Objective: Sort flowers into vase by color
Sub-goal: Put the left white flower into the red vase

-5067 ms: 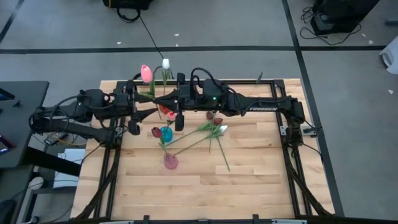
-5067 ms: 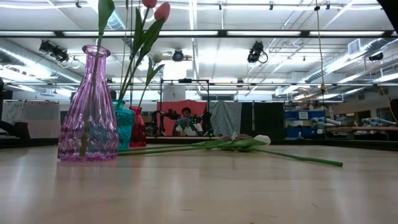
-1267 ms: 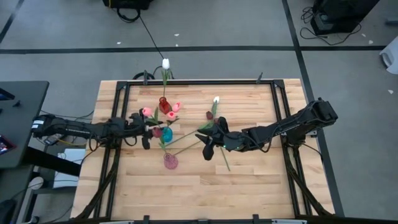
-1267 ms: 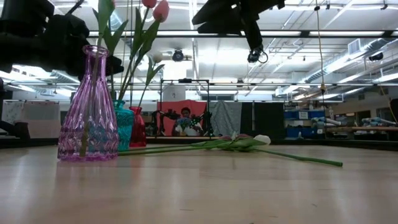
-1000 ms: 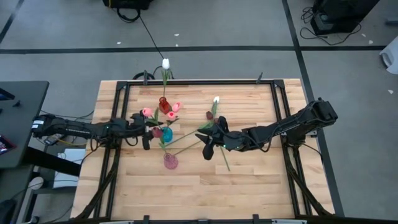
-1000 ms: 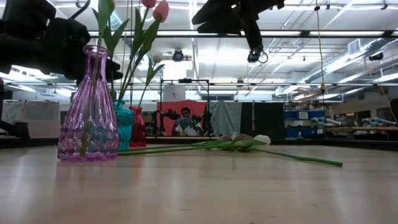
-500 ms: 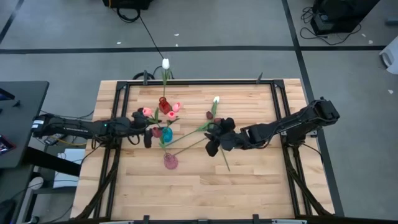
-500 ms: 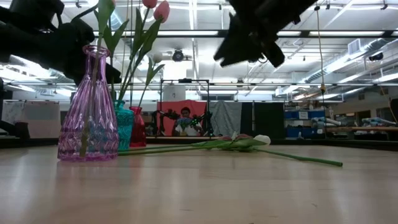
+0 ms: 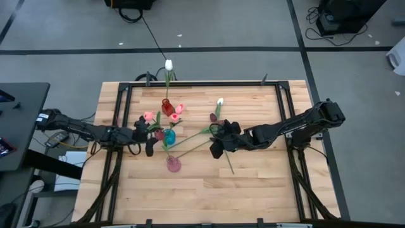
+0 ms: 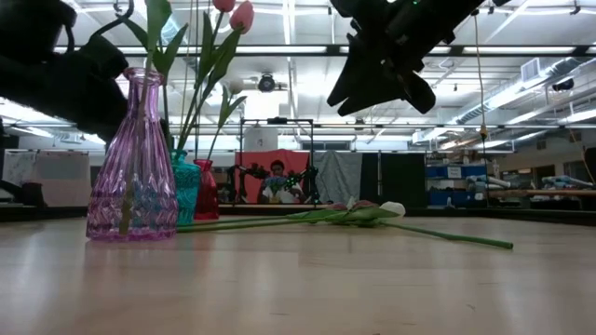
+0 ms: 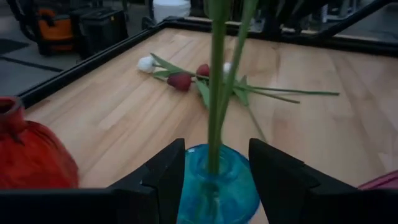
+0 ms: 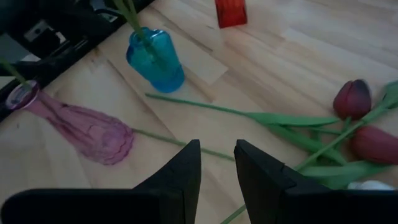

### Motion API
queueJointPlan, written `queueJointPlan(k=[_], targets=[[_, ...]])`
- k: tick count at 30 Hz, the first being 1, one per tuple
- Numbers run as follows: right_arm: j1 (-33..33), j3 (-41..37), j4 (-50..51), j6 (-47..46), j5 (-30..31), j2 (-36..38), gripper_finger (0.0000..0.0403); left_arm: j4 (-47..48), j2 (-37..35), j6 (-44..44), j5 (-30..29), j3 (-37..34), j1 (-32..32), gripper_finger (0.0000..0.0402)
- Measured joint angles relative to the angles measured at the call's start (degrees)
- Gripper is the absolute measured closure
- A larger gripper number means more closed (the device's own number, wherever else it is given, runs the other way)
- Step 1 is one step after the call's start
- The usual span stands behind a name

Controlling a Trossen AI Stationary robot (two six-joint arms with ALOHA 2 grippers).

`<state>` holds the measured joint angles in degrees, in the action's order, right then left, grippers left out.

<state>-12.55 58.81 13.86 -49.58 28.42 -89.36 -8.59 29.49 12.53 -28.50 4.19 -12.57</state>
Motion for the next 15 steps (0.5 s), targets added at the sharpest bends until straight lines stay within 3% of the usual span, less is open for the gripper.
queueJointPlan(k=[4, 9, 15], targets=[[-2.6, 0.0, -0.27, -1.89, 2.36, -0.56, 0.0291, -6.34, 0.03, 0.27, -0.48, -3.51, -2.93, 0.0218], [-4.54, -0.02, -1.74, -4.31, 7.55, -2.53, 0.0291, -6.63, 0.05, 1.04, -1.63, -3.69, -4.47, 0.0218], [-2.42, 0.0, -6.05, -3.12, 2.95, -6.11, 0.0291, -8.19, -1.04, -0.34, -1.63, -3.69, -5.23, 0.0218]])
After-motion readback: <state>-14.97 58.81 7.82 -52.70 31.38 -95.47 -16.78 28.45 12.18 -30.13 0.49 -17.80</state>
